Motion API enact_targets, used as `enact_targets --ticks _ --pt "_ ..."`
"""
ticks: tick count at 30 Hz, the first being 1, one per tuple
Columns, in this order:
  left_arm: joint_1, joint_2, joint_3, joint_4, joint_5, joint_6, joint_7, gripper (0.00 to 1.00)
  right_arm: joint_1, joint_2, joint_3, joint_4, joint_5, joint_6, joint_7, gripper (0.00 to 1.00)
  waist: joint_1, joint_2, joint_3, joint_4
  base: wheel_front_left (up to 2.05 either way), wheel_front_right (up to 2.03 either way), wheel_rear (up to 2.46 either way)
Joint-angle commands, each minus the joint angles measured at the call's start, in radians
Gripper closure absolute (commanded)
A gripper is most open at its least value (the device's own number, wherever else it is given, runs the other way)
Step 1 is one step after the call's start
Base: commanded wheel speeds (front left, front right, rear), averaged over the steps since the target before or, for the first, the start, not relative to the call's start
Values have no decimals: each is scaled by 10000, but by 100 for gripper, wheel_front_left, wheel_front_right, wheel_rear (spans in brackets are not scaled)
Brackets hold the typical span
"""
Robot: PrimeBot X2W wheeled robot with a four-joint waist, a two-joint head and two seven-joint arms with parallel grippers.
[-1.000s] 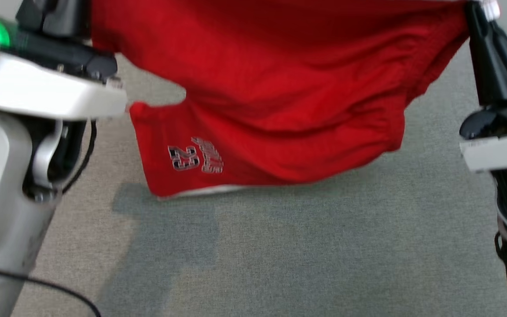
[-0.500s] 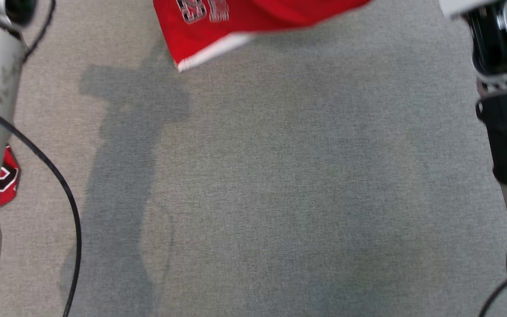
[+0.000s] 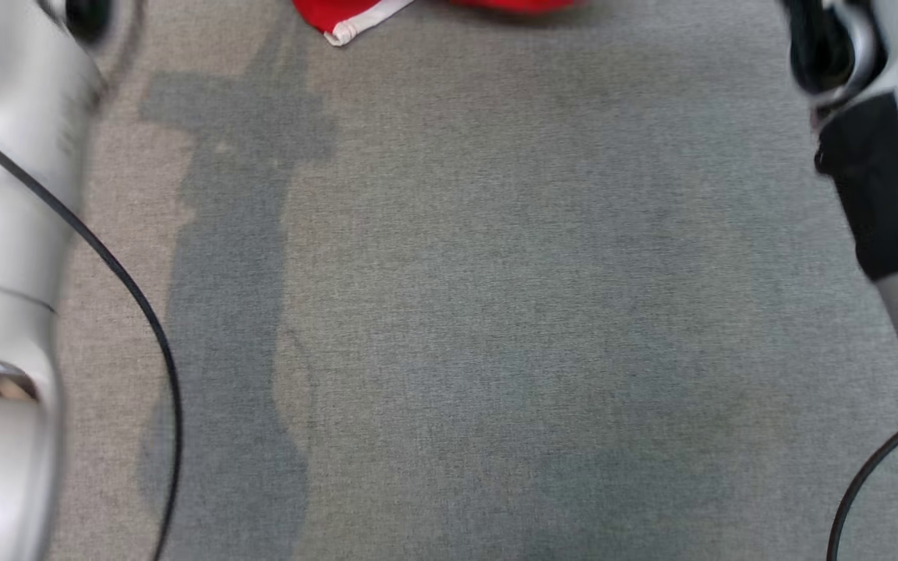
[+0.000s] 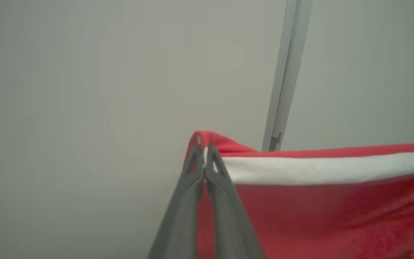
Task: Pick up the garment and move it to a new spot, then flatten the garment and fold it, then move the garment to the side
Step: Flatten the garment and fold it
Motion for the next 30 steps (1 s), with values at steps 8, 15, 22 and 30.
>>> enact_targets --ticks 8,15,22,30 --pt "3334 -387 225 -160 -333 -195 -378 100 2660 -622 1391 -750 882 -3 -159 100 0 0 -47 152 0 0 0" --pt "6101 -266 637 -1956 153 39 -378 100 4908 -949 1574 -1991 1425 -3 -145 100 0 0 -515 191 0 0 0" --pt "9645 128 862 -4727 461 687 -368 100 7431 -1561 2336 -2886 1840 -3 -147 100 0 0 -1444 292 0 0 0" --pt "12914 831 626 -8562 360 1953 1245 100 9392 -1883 1814 -3212 1723 -3 -148 100 0 0 -2259 470 0 0 0"
